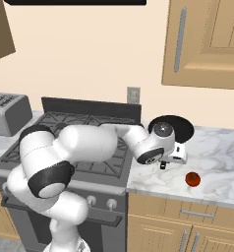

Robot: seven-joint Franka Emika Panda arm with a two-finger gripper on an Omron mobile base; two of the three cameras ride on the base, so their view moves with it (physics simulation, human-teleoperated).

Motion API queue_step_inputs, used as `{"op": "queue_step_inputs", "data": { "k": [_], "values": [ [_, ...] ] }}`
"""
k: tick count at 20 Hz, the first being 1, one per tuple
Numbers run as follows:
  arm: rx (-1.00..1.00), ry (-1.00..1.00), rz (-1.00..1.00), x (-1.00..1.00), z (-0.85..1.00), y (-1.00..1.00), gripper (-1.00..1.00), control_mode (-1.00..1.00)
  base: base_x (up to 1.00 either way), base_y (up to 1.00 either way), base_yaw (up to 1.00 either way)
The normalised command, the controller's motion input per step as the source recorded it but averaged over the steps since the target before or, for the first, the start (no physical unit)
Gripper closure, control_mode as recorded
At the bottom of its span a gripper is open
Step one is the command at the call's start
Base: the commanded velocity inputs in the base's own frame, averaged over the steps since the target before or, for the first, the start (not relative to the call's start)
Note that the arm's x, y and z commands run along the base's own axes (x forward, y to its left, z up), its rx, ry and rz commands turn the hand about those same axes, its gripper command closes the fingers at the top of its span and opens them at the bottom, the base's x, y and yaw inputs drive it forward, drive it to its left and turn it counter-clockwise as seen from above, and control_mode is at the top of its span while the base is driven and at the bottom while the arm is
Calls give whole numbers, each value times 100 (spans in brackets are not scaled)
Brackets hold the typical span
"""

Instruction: Place the pan on the front right burner on the stove. Then place the tomato and the onion in the pan and turn on the front right burner.

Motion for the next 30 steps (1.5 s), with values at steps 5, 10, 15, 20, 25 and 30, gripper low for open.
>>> {"op": "queue_step_inputs", "data": {
  "k": [5, 10, 15, 20, 25, 30],
  "values": [
    [-5, 0, 4, -25, 19, 0, 100, -100, 0, 0, 0],
    [-4, 0, 8, -19, 26, 2, 100, -100, 0, 0, 0],
    [-1, 0, 8, -36, 13, 17, 100, -100, 0, 0, 0],
    [0, 1, 11, -28, 2, 19, 100, -100, 0, 0, 0],
    [0, 11, 10, -11, 14, 14, 100, -100, 0, 0, 0],
    [0, 11, 10, -5, 14, 15, 100, -100, 0, 0, 0]
  ]
}}
